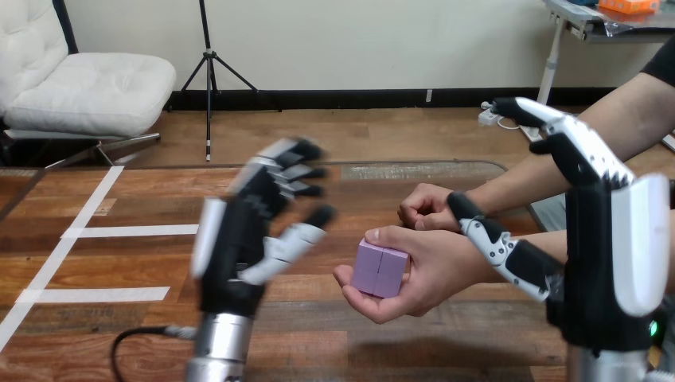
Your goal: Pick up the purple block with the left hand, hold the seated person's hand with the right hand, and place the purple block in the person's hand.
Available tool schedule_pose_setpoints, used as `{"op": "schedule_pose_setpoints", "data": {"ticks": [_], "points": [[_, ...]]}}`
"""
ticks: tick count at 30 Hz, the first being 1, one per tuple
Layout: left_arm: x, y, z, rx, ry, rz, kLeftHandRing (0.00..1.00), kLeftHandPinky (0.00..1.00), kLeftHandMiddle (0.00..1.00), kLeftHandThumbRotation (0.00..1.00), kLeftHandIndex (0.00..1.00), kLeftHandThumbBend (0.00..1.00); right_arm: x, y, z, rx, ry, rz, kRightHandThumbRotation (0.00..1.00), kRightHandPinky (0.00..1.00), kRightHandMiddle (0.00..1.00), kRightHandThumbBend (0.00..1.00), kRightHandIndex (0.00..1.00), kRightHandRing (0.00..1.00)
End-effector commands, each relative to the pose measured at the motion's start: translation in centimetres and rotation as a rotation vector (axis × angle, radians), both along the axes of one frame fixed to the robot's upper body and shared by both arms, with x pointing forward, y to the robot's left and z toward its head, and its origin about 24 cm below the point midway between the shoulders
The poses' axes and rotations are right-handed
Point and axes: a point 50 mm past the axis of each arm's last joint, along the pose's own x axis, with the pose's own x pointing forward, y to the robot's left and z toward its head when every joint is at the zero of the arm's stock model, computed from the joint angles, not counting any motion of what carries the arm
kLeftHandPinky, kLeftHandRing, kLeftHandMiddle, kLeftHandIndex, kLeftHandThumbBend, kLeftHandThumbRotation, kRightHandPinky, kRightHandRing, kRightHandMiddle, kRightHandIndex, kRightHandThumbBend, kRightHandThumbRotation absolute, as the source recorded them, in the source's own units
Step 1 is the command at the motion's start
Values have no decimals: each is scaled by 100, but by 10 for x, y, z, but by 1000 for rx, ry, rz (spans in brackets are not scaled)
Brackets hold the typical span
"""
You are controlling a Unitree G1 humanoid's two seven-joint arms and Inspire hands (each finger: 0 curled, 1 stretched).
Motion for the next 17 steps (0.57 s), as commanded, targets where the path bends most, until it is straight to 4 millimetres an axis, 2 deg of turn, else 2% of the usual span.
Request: {"op": "schedule_pose_setpoints", "data": {"ticks": [1, 9, 17], "points": [[-7, -11, 10, -104, -91, 74, 69, 63, 75, 42, 75, 73, 3, 7, -6, 62, -33, 1, 5, 64, 75, 34, 73, 74], [-17, -10, 8, -119, -119, 126, 70, 63, 75, 47, 76, 71, 3, 11, -13, 112, -33, 17, 5, 65, 74, 30, 73, 74], [-24, -10, 6, -116, -134, 151, 69, 63, 75, 46, 76, 71, 4, 12, -16, 122, -24, 35, 2, 66, 74, 30, 73, 73]]}}
